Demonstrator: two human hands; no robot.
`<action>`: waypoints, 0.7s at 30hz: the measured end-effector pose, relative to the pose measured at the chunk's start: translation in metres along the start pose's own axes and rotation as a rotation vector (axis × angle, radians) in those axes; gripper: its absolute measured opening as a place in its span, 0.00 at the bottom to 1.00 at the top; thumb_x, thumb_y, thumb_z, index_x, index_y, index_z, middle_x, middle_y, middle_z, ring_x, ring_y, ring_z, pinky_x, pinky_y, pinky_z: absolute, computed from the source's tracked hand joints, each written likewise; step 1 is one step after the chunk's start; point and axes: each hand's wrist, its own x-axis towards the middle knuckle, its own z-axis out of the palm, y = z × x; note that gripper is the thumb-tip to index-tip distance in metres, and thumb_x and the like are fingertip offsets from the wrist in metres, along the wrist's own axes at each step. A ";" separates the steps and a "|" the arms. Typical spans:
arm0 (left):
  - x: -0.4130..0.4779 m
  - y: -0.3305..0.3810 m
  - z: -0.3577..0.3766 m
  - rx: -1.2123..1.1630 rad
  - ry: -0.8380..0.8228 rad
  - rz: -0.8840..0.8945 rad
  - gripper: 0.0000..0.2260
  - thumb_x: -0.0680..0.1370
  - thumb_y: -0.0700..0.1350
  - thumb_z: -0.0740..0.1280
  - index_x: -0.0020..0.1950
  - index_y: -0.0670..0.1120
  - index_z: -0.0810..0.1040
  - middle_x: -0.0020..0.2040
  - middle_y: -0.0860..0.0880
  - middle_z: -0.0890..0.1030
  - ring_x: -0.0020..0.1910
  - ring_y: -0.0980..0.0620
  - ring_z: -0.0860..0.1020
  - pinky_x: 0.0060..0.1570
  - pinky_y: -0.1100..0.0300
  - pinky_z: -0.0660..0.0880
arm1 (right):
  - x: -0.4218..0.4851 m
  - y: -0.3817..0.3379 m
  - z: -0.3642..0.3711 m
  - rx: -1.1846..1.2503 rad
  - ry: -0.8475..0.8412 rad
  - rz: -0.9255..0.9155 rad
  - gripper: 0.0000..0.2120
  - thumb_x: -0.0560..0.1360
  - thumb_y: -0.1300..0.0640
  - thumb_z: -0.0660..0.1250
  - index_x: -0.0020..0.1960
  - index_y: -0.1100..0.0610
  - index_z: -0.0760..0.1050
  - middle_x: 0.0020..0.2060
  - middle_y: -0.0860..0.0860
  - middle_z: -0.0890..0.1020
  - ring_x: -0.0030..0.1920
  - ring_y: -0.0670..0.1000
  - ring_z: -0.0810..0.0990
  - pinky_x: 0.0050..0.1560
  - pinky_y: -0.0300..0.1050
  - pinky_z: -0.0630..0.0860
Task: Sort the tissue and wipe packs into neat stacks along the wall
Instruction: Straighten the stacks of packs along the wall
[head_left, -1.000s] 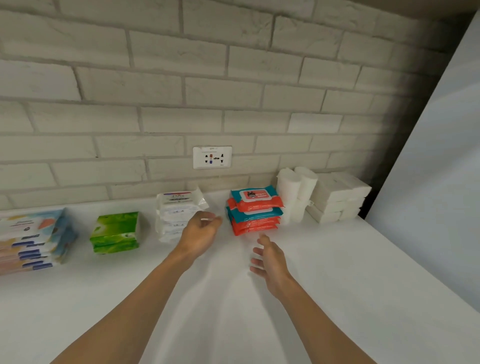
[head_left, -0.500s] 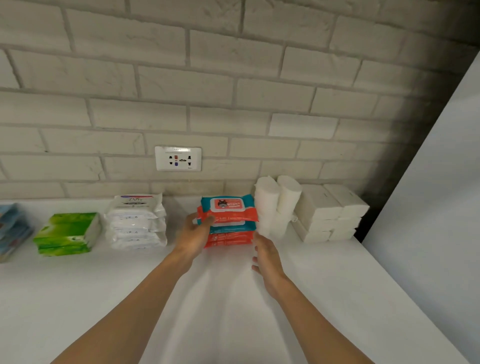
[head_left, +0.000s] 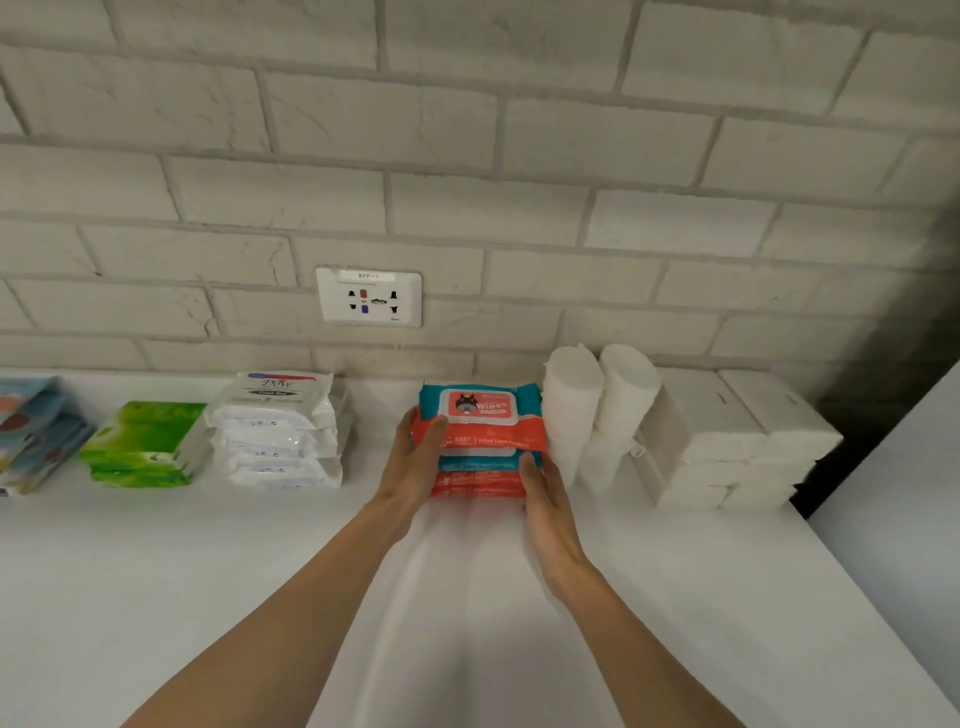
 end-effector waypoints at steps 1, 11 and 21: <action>0.002 -0.002 0.001 0.003 0.003 0.008 0.25 0.80 0.61 0.60 0.75 0.57 0.60 0.59 0.50 0.80 0.50 0.54 0.80 0.42 0.60 0.76 | 0.003 0.001 0.001 0.015 -0.002 0.011 0.28 0.73 0.30 0.57 0.71 0.38 0.64 0.64 0.41 0.76 0.65 0.43 0.74 0.70 0.51 0.68; 0.017 -0.013 0.003 0.068 0.003 0.030 0.21 0.80 0.62 0.57 0.71 0.58 0.69 0.55 0.53 0.82 0.50 0.51 0.83 0.52 0.52 0.81 | 0.017 0.007 0.015 0.058 0.048 0.037 0.29 0.73 0.30 0.54 0.71 0.36 0.63 0.63 0.43 0.77 0.63 0.46 0.77 0.69 0.56 0.70; 0.020 -0.011 -0.002 0.038 -0.026 0.007 0.19 0.81 0.59 0.56 0.70 0.56 0.71 0.56 0.52 0.81 0.50 0.52 0.82 0.46 0.59 0.79 | 0.021 0.003 0.022 0.039 0.061 0.100 0.25 0.69 0.29 0.53 0.65 0.33 0.63 0.62 0.45 0.78 0.62 0.48 0.77 0.68 0.55 0.71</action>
